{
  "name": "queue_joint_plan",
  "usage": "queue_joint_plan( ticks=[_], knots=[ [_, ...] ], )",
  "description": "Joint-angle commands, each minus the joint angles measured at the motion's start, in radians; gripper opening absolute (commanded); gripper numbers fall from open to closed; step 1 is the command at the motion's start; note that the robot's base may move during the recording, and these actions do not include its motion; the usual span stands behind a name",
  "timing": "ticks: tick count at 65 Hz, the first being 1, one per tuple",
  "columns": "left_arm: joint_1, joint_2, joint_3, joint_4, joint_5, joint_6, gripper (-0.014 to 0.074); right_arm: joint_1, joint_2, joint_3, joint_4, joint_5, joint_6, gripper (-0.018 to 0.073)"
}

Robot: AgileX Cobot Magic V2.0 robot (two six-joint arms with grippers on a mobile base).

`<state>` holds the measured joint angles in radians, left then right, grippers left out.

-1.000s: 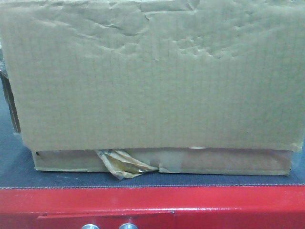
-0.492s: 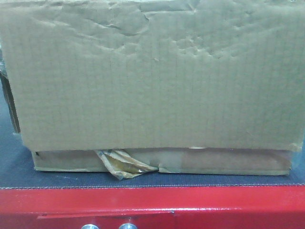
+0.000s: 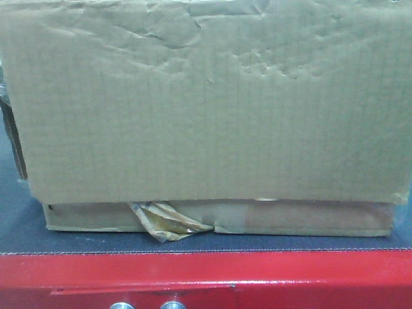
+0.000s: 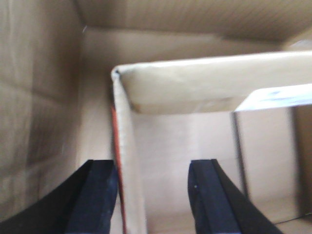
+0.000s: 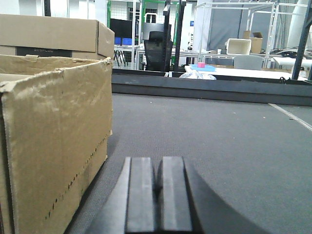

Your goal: Stack two boxes on right shelf middle

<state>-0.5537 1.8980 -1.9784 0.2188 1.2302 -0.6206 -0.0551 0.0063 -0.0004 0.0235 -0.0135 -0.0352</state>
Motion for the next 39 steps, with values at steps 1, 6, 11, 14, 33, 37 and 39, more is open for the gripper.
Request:
queue_joint_plan(
  ticks=[1, 6, 11, 14, 33, 37, 39],
  knots=[
    [0.002, -0.030, -0.063, -0.007, -0.009, 0.023, 0.0267, -0.006, -0.006, 0.000, 0.000, -0.017, -0.003, -0.0161],
    [0.002, -0.048, -0.115, -0.005, -0.009, 0.043, 0.0267, -0.006, -0.006, 0.000, 0.000, -0.017, -0.003, -0.0161],
    [0.002, -0.068, -0.164, 0.021, -0.009, 0.045, 0.0267, -0.006, -0.006, 0.000, 0.000, -0.017, -0.003, -0.0161],
    [0.002, -0.083, -0.192, 0.050, -0.009, 0.061, 0.0267, -0.006, -0.006, 0.000, 0.000, -0.017, -0.003, -0.0161],
    [0.078, -0.180, -0.145, 0.044, -0.009, 0.151, 0.0267, -0.006, -0.006, 0.000, 0.000, -0.017, -0.003, -0.0161],
    [0.113, -0.189, -0.120, 0.010, -0.009, 0.170, 0.0267, -0.006, -0.006, 0.000, 0.000, -0.017, -0.003, -0.0161],
    [0.133, -0.189, -0.108, -0.019, -0.009, 0.181, 0.0269, -0.006, -0.006, 0.000, 0.000, -0.017, -0.003, -0.0161]
  ],
)
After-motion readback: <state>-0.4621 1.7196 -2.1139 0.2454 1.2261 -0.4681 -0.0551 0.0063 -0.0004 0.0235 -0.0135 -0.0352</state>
